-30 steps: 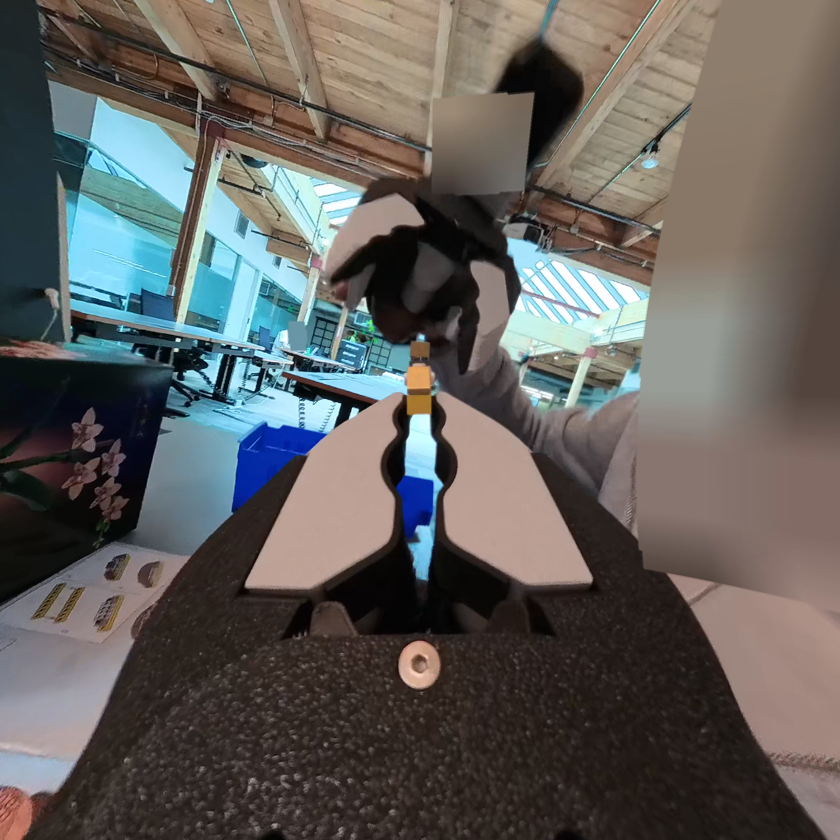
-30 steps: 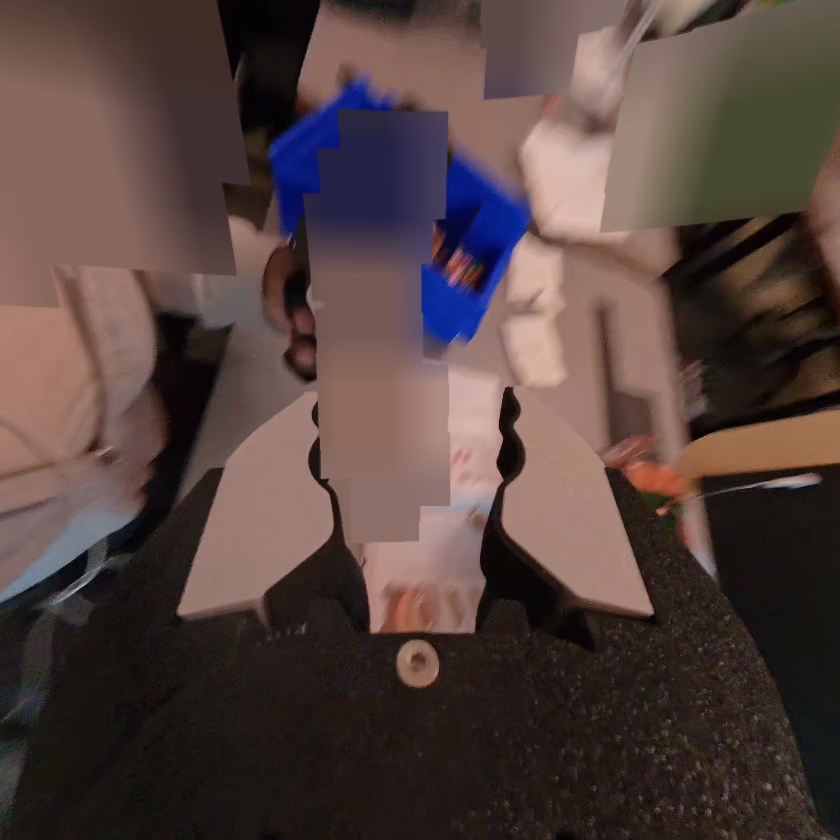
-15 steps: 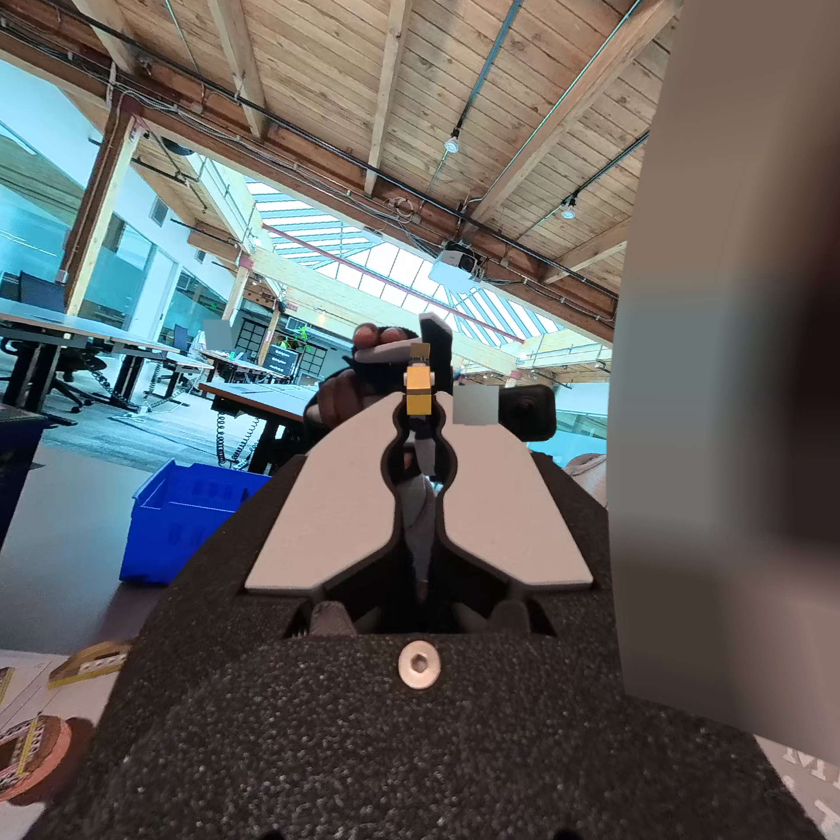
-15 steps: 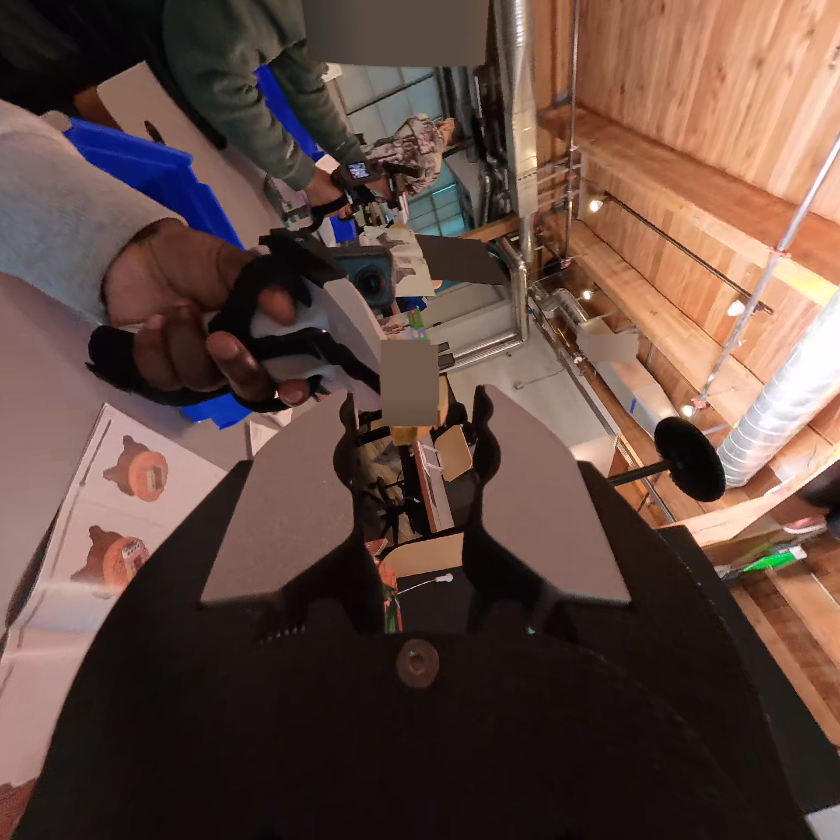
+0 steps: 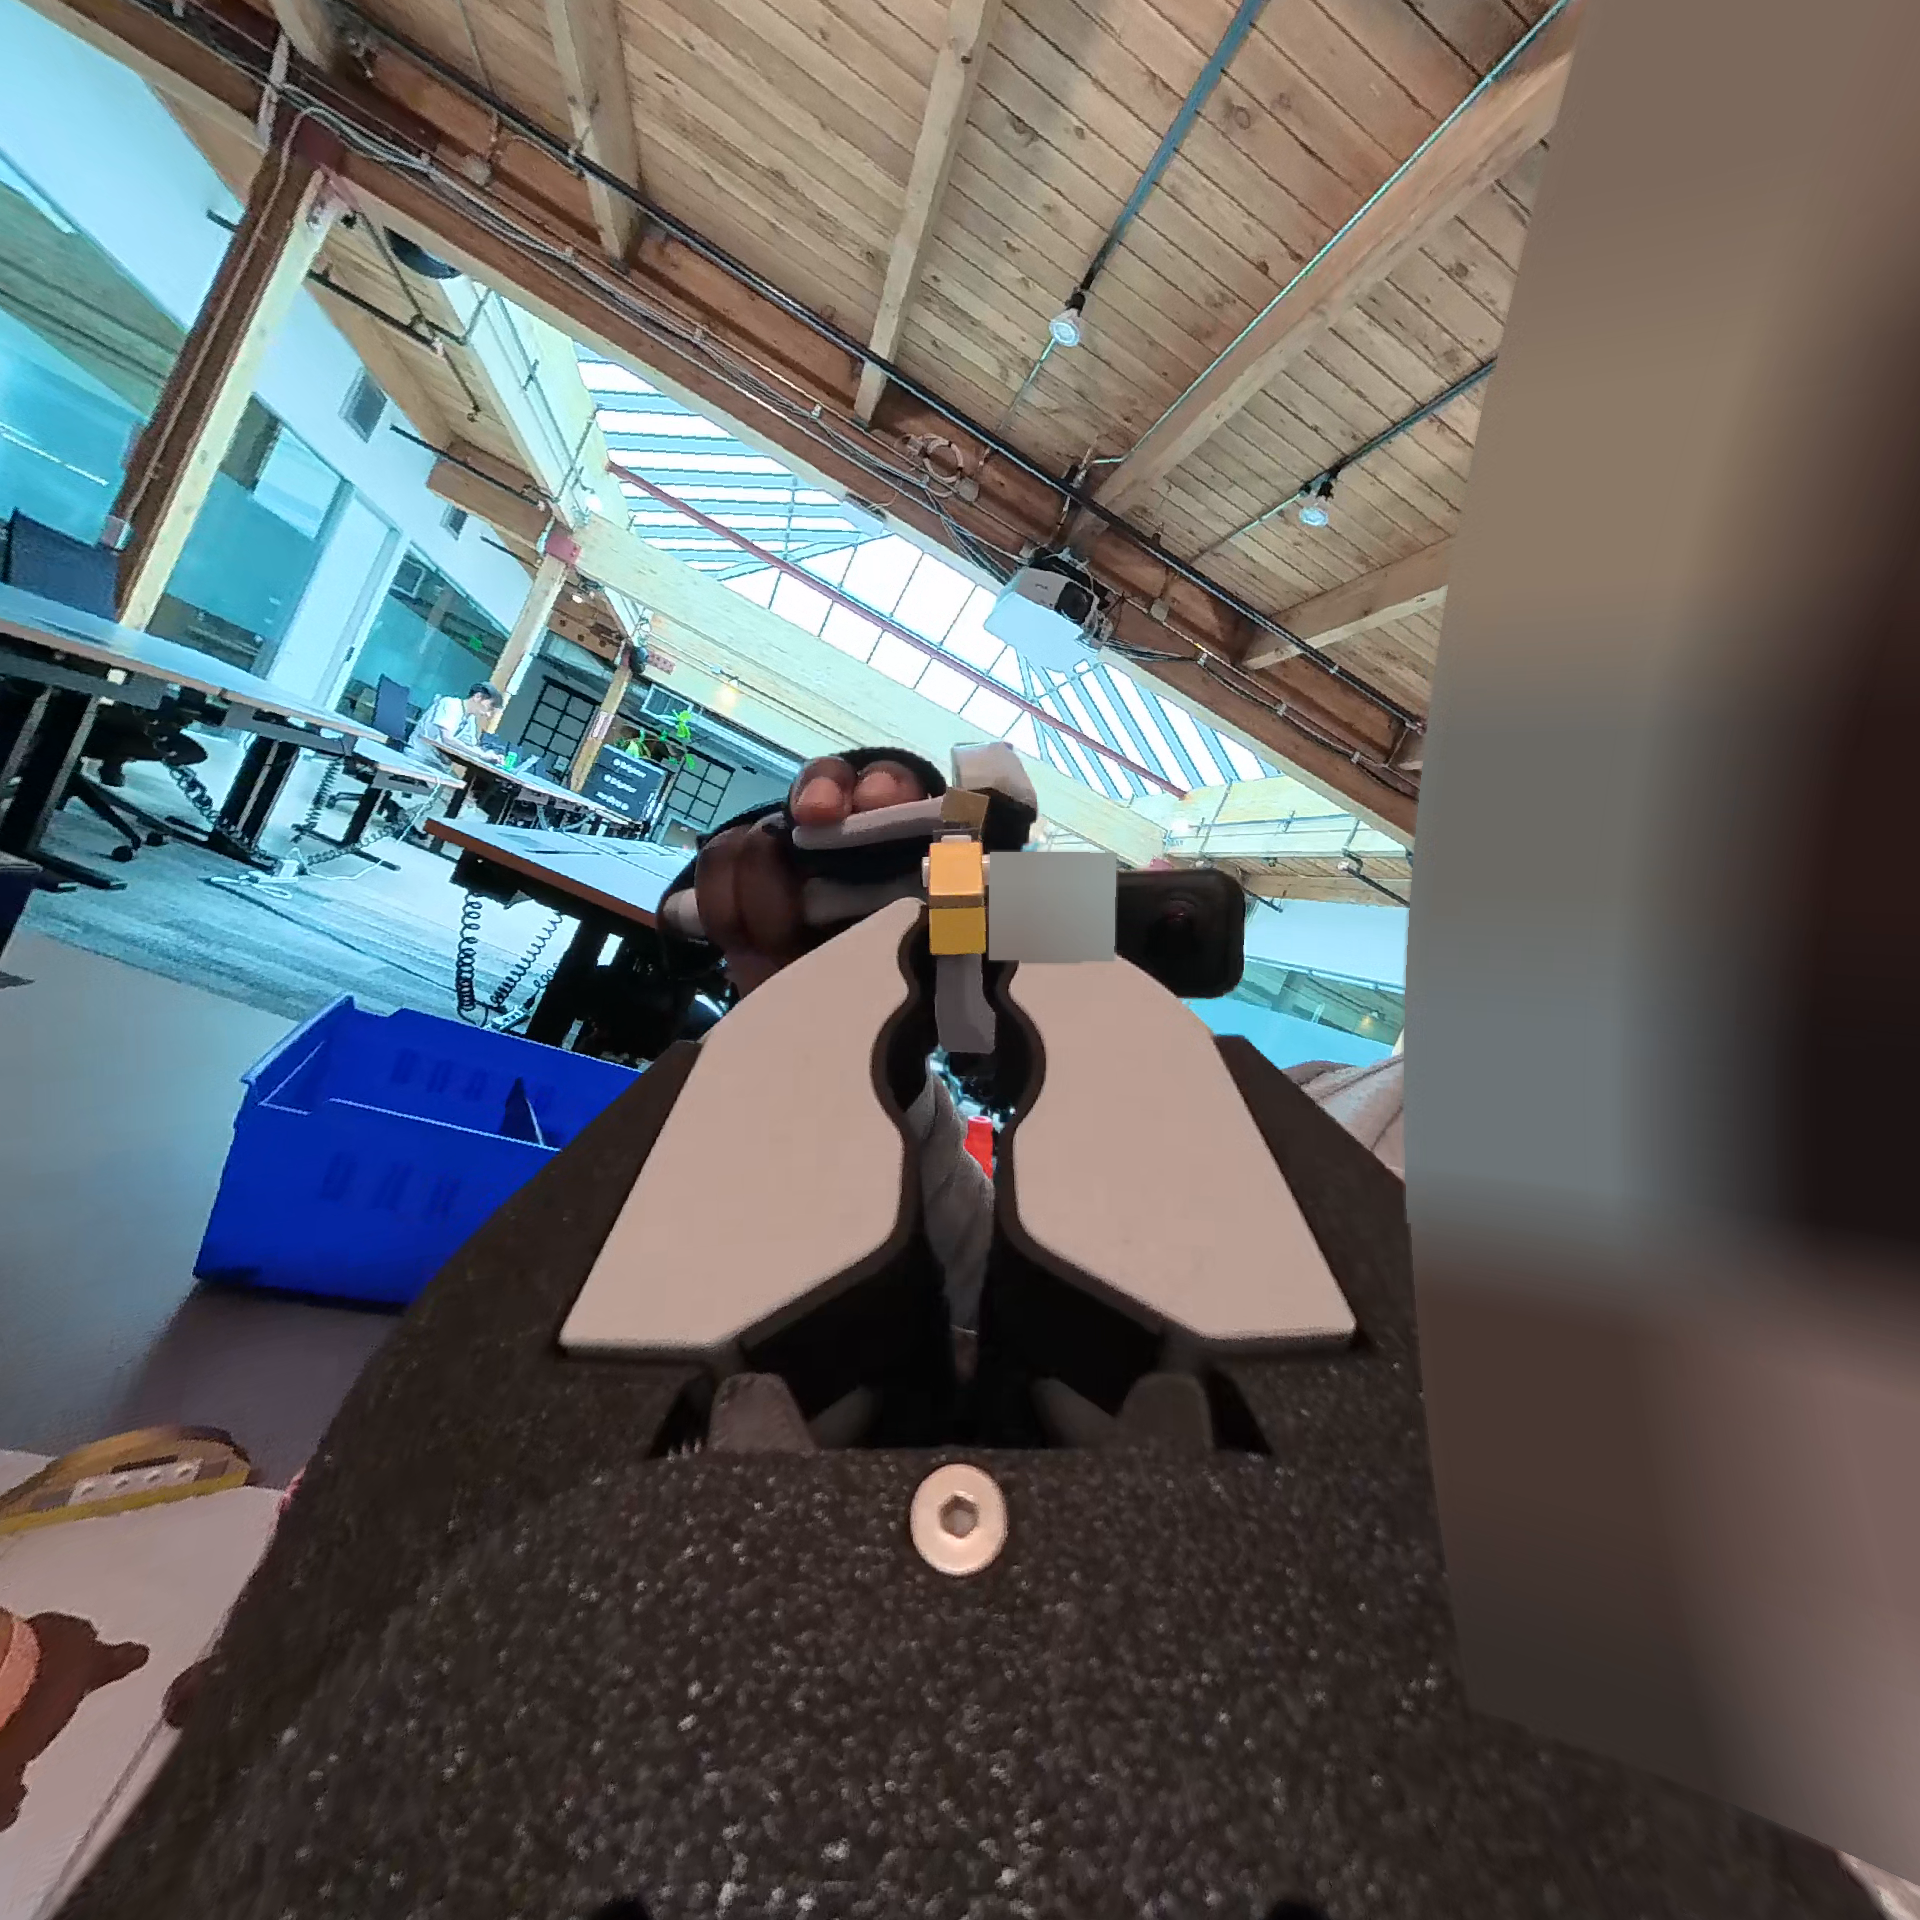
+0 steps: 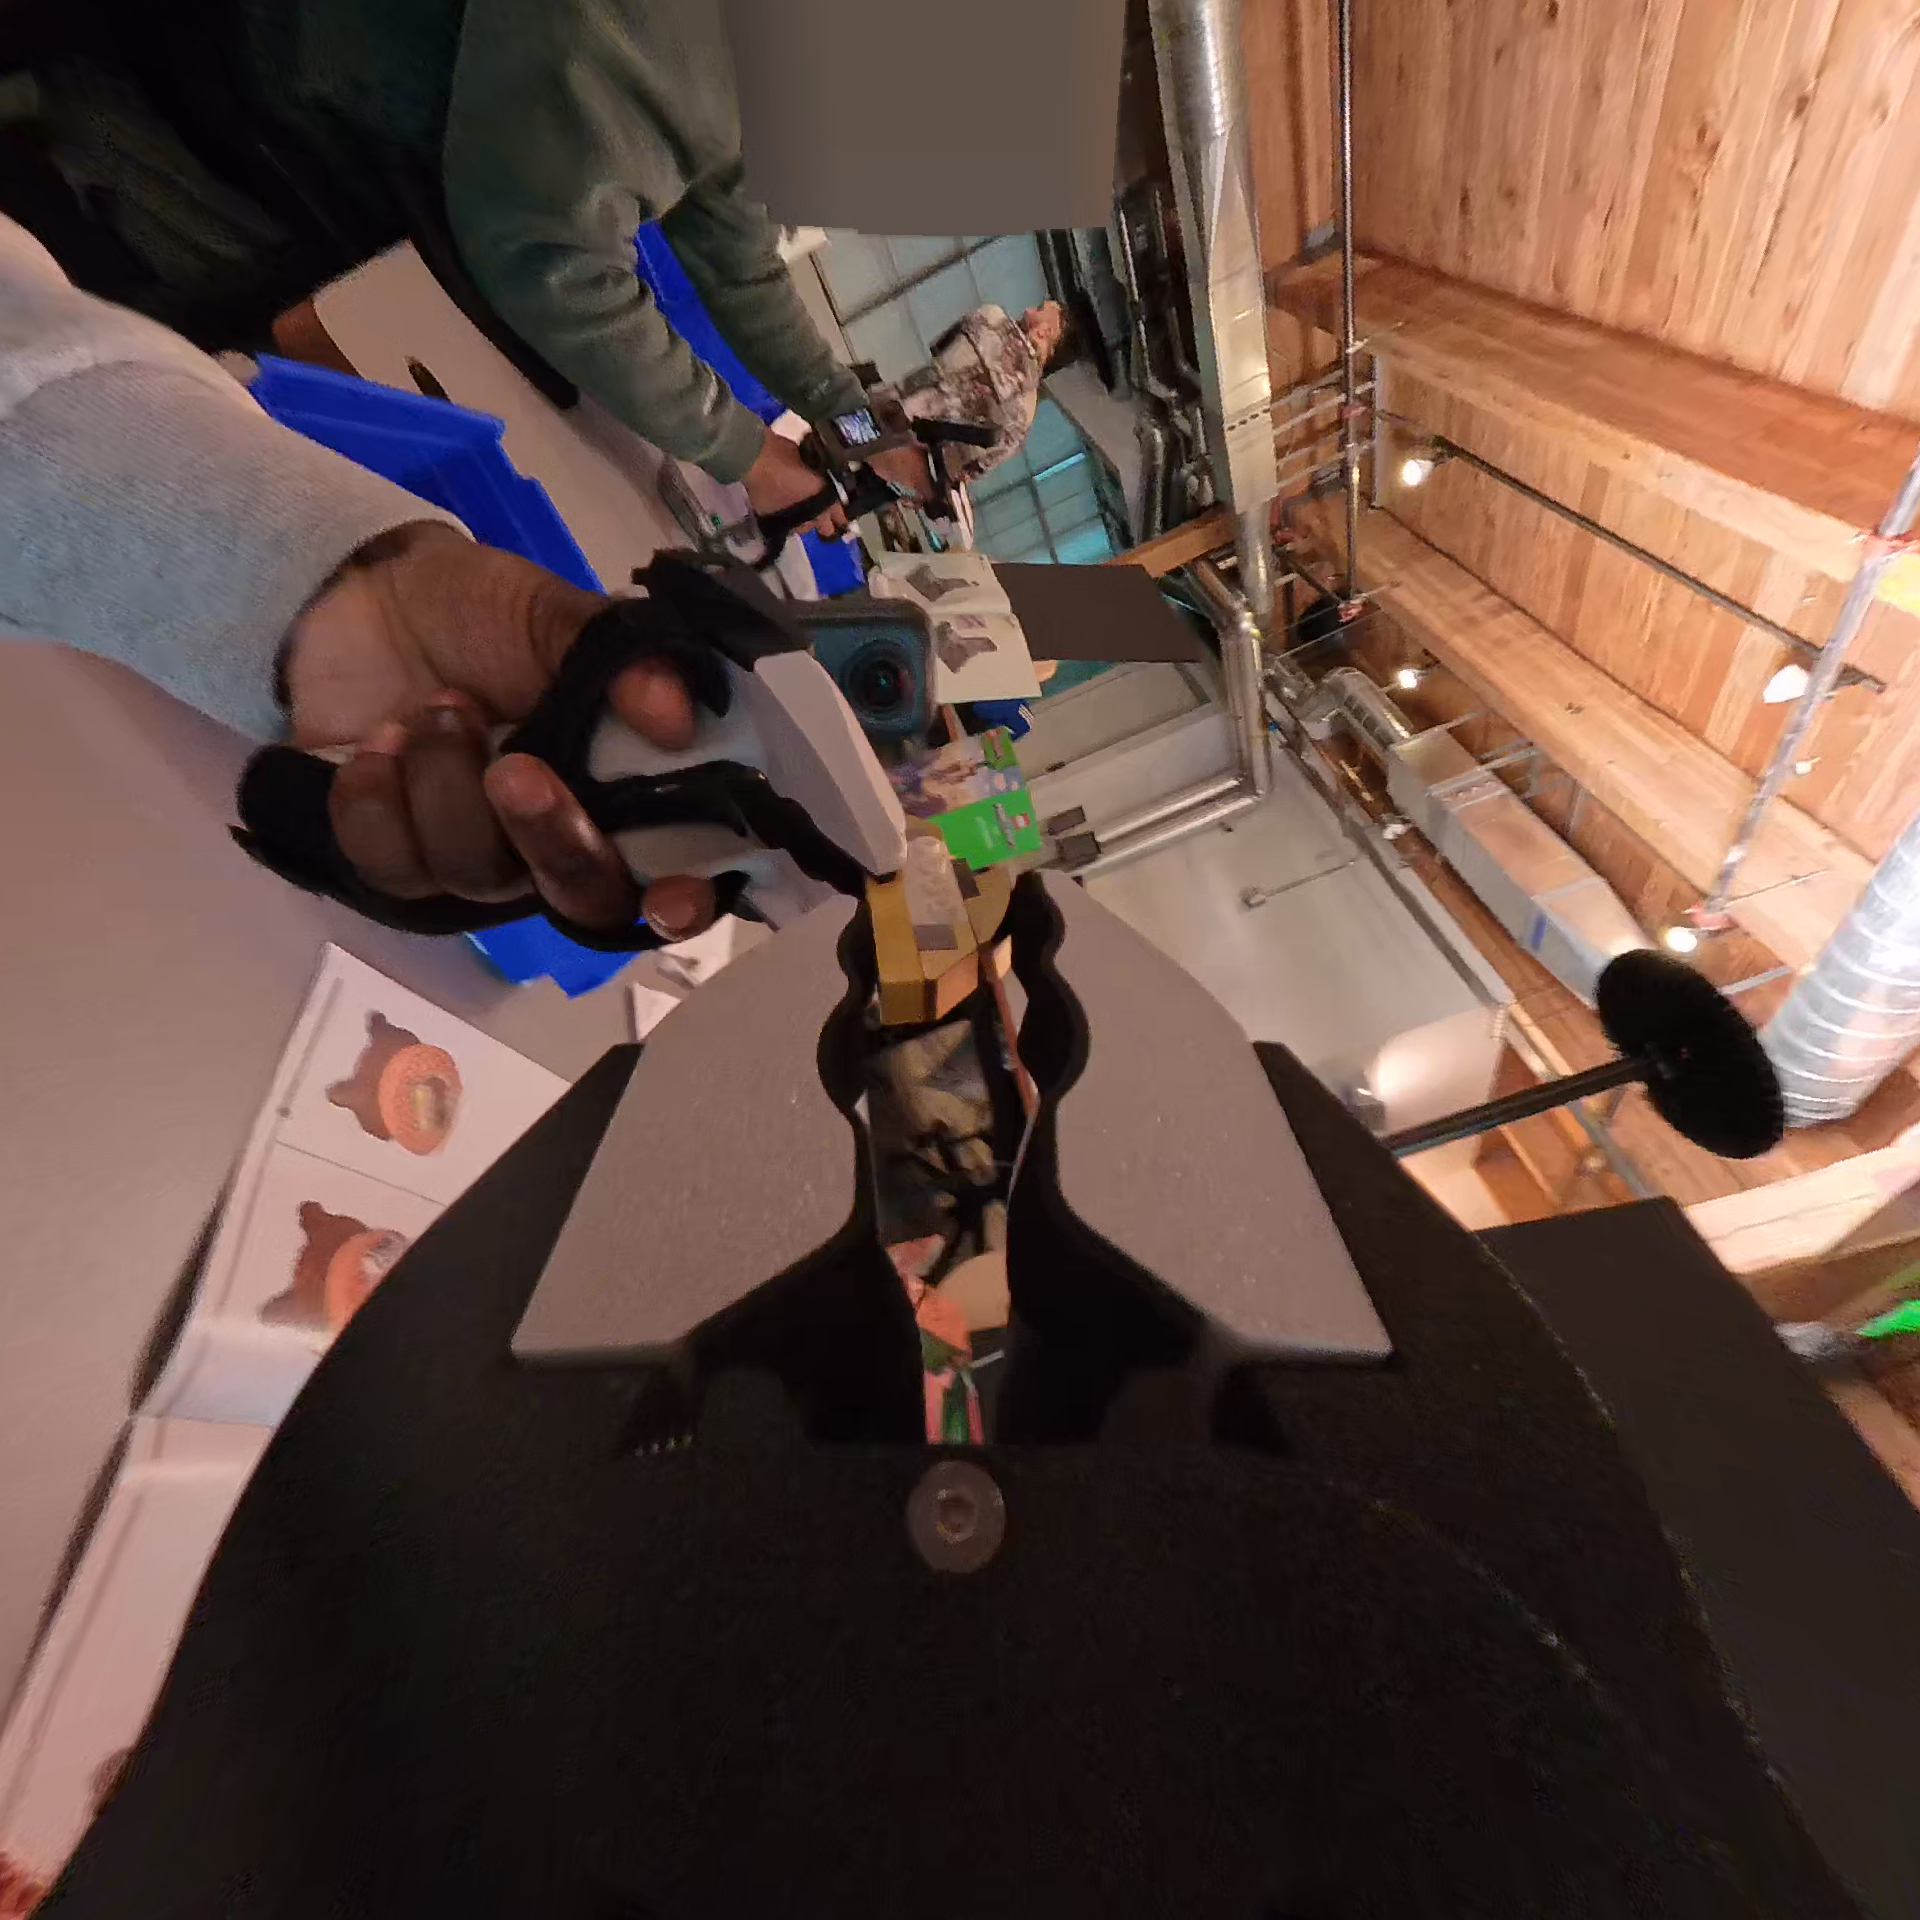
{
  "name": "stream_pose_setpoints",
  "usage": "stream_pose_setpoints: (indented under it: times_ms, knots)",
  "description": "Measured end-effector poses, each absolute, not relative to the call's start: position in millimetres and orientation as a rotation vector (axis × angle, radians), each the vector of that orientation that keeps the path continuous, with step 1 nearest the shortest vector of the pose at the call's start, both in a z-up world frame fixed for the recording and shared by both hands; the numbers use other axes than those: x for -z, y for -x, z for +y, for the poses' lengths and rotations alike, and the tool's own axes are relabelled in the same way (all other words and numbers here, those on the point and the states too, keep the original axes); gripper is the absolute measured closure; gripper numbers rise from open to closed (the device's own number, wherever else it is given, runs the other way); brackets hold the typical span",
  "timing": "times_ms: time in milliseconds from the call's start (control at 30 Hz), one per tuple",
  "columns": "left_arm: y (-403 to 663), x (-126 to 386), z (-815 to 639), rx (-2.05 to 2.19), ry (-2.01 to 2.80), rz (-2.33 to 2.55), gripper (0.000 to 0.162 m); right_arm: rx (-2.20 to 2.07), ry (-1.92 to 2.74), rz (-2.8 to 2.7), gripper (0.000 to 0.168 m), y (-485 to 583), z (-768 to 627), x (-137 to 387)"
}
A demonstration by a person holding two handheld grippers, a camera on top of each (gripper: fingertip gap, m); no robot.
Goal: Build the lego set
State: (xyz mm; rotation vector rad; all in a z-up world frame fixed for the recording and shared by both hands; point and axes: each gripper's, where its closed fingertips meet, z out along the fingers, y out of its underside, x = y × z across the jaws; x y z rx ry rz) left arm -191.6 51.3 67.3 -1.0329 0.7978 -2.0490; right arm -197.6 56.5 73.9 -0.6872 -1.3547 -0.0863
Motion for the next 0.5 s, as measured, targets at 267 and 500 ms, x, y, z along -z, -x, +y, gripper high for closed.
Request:
stream_pose_setpoints:
  times_ms: [267,500]
  knots:
    - [186.5,-63.5,53.7,1.964,1.064,0.851,0.154,-0.054,0.760,-1.342,0.143,195.2,60.5,-67.6]
    - [185.4,-63.3,52.6,1.982,1.043,0.849,0.155,-0.105,0.737,-1.277,0.142,193.7,59.1,-67.4]
